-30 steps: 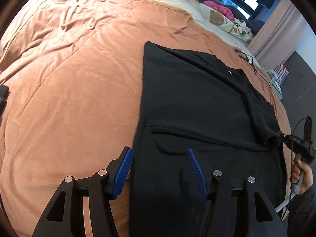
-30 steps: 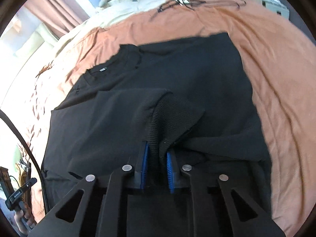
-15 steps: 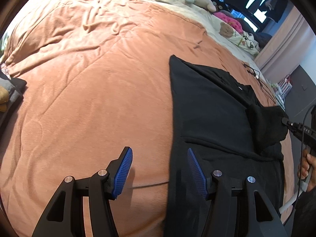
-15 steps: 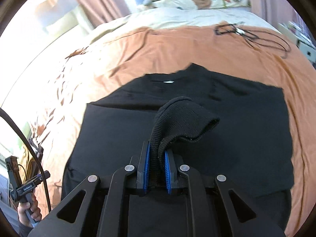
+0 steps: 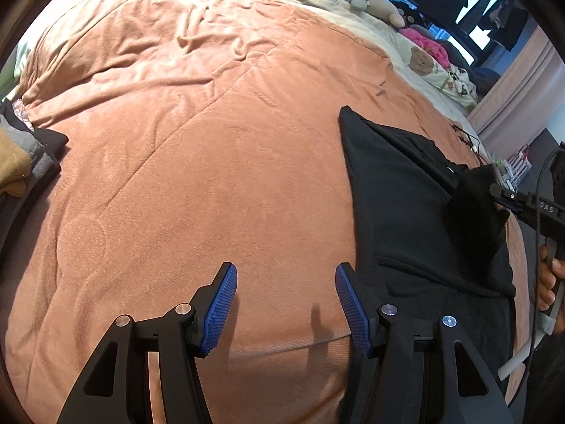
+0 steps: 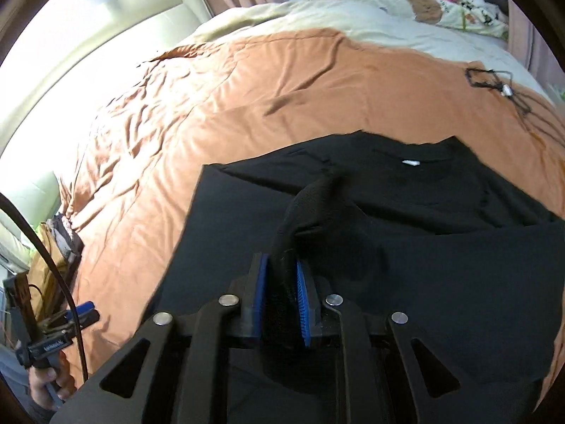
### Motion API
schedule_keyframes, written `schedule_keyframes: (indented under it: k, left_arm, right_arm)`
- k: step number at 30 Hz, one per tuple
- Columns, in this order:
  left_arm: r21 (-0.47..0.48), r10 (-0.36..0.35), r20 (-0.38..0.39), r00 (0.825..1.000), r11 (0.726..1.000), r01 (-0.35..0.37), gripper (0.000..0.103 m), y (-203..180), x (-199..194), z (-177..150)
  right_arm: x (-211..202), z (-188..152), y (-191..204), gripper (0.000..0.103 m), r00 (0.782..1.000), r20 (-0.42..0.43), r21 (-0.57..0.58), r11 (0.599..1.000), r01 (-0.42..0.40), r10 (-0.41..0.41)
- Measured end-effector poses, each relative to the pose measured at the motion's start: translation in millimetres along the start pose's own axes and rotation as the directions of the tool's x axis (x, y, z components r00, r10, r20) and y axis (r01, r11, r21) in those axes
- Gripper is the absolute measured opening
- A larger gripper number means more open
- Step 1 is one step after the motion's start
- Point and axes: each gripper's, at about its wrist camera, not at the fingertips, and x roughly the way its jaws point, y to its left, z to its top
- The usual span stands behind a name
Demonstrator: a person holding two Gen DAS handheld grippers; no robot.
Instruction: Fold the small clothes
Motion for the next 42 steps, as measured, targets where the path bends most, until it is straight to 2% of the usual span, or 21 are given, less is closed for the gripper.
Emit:
schedule_keyframes:
  k: [2, 3, 4, 8, 17, 25, 36, 42]
  left_arm:
    - [0.001, 0.000, -0.001, 1.000, 1.000, 0.000, 0.060, -0.1, 0.0, 1.3]
    - [0.002, 0.000, 0.000, 1.000, 1.000, 0.000, 0.060, -0.3, -0.4, 2.2]
    - [0.003, -0.002, 0.001, 1.000, 1.000, 0.002, 0.060, -1.1, -1.3, 2.9]
    - [0.013, -0.011, 0.005, 1.000, 1.000, 0.011, 0.060, -8.6, -3.4, 6.3]
    - [0.056, -0.040, -0.007, 0.999, 0.998, 0.040, 0.060, -49.7, 3.5, 9.6]
    - [0.110, -0.042, -0.038, 0.998, 0.993, 0.046, 0.060, -97.2, 20.9, 9.8]
    - [0.198, -0.031, -0.076, 0.997, 0.979, 0.045, 0.060, -168.8, 54.2, 22.2]
    - [0.254, -0.019, -0.101, 0.995, 0.966, 0.044, 0.060, -209.7, 80.6, 29.7]
  right_arm:
    - [2.4, 0.8, 0.4, 0.045, 1.000, 0.008, -0.007, 1.000, -0.005, 0.005]
    - [-0.7, -0.2, 0.5, 0.061, 1.000, 0.023, -0.013, 1.000, 0.002, -0.002]
    - [-5.3, -1.9, -1.7, 0.063, 0.999, 0.036, -0.016, 1.000, 0.005, -0.004]
    - [-27.6, -15.1, -22.8, 0.063, 0.999, 0.047, 0.012, 1.000, -0.001, 0.000]
    - [-93.5, -63.2, -95.3, 0.063, 0.993, 0.072, 0.104, 0.991, 0.087, -0.095]
    - [-138.7, -108.3, -163.9, 0.063, 0.982, 0.093, 0.218, 0.965, 0.142, -0.166]
    - [-166.9, -163.1, -226.6, 0.063, 0.957, 0.072, 0.308, 0.919, 0.247, -0.281]
    - [-165.4, -175.8, -249.5, 0.063, 0.959, 0.070, 0.333, 0.912, 0.238, -0.276]
